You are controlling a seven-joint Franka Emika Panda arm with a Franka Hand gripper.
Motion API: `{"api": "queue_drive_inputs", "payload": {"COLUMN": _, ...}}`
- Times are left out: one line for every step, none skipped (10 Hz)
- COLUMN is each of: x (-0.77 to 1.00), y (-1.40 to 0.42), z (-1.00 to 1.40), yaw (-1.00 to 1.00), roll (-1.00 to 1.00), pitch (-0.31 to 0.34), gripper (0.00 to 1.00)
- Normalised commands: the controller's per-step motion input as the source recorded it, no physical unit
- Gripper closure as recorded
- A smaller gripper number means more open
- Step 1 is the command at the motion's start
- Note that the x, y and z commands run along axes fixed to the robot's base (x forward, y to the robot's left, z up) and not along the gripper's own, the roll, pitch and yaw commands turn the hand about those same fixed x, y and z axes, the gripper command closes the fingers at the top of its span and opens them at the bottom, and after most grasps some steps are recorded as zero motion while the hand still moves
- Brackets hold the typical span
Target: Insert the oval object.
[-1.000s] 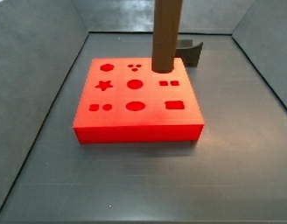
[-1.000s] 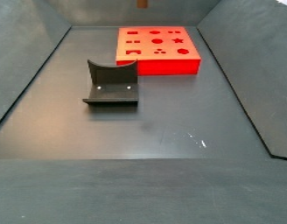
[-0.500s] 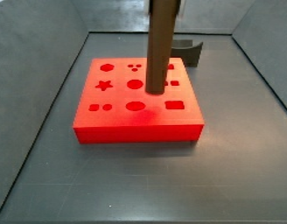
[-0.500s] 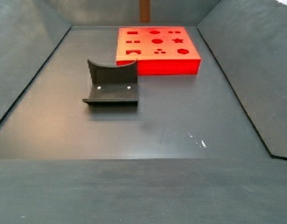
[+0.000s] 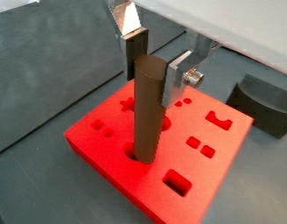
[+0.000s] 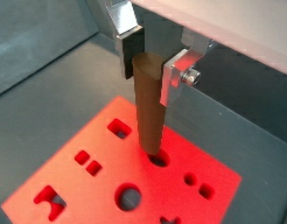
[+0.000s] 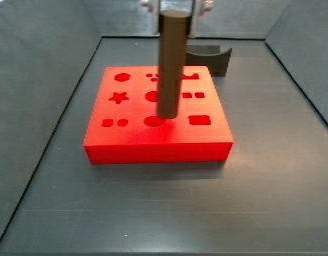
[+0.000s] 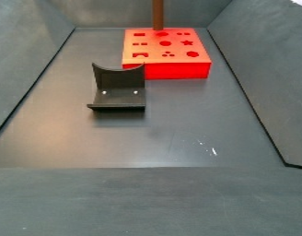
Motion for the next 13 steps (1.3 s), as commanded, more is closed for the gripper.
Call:
{"api": "queue_drive_inputs", "payload": {"x": -0.15, "y": 0.0, "z": -0.09, "yaw": 0.0, "roll": -0.04, "pitch": -0.084, "gripper": 1.0}}
{"api": "queue_drive_inputs", "payload": {"x": -0.04, "y": 0.0, "z": -0.03, "yaw": 0.03, "roll": -0.04, "pitch": -0.06, "gripper": 1.0}}
{"api": "queue_drive_inputs", "payload": {"x": 0.0, "y": 0.0, "z": -0.07, "yaw": 0.0, "roll": -0.03, "pitch": -0.026, "gripper": 1.0}}
{"api": "queue_drive_inputs", "payload": {"x": 0.0, "y": 0.0, "z": -0.14, "yaw": 0.0, "roll": -0.02, "pitch": -0.051, "gripper": 1.0}}
{"api": "queue_drive_inputs", "payload": {"x": 0.0, "y": 0.0, "z": -0.14, "yaw": 0.0, "roll": -0.01, "pitch": -0.043, "gripper": 1.0}}
{"api": "queue_drive_inputs", "payload": {"x": 0.0, "y": 0.0, "z": -0.14, "yaw": 0.0, "roll": -0.01, "pitch": -0.039, "gripper": 1.0}}
{"api": "queue_drive_inputs", "payload": {"x": -0.01, "y": 0.0, "z": -0.14, "yaw": 0.0, "roll": -0.01, "pitch": -0.043, "gripper": 1.0}}
{"api": "queue_drive_inputs", "payload": {"x": -0.01, "y": 0.0, "z": -0.15, "yaw": 0.0, "roll": 0.0, "pitch": -0.033, "gripper": 1.0}}
{"api": "queue_drive_inputs", "payload": {"x": -0.08, "y": 0.0, "z": -0.09, "yaw": 0.0, "roll": -0.01, "pitch": -0.024, "gripper": 1.0}}
{"api": "queue_drive_inputs", "payload": {"x": -0.18, "y": 0.02, "z": -0.04, "yaw": 0.0, "roll": -0.1, "pitch": -0.067, "gripper": 1.0}}
{"api": "queue_drive_inputs", "payload": {"x": -0.01, "y": 0.0, "z": -0.05, "yaw": 0.03, "roll": -0.08, "pitch": -0.044, "gripper": 1.0}}
{"api": "queue_drive_inputs", "payload": {"x": 0.0, "y": 0.0, "z": -0.03, "yaw": 0.0, "roll": -0.01, "pitch": -0.014, "gripper": 1.0}}
{"api": "queue_drive_inputs", "payload": {"x": 0.0, "y": -0.04, "z": -0.17, "yaw": 0.0, "roll": 0.0, "pitch": -0.024, "gripper": 1.0}}
